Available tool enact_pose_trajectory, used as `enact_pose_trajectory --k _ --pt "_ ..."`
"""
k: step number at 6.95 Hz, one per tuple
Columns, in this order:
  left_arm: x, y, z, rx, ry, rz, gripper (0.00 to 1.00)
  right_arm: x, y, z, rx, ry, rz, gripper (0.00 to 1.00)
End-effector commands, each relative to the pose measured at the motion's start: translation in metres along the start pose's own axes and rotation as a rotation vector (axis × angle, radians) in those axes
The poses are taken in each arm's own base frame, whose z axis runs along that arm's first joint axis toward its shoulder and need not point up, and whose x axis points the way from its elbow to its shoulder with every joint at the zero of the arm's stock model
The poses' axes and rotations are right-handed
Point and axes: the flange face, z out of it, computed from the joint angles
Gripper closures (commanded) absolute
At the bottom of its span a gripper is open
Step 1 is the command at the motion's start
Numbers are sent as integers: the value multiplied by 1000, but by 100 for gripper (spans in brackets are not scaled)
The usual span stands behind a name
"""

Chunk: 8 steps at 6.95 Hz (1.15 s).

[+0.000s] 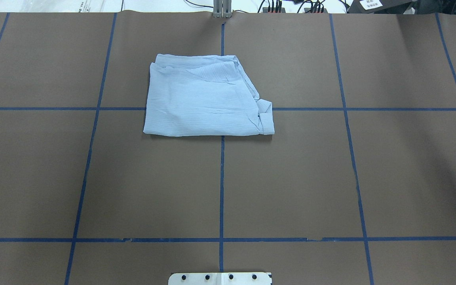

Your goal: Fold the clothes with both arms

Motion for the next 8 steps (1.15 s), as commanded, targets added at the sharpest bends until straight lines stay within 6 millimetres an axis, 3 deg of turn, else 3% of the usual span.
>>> enact_pose_trajectory --k 1,8 --pt "-7 4 4 -9 -11 -13 0 -2 -2 5 -8 0 -6 0" --pt "-1 -4 2 1 -6 0 0 1 -3 9 16 -5 -33 0"
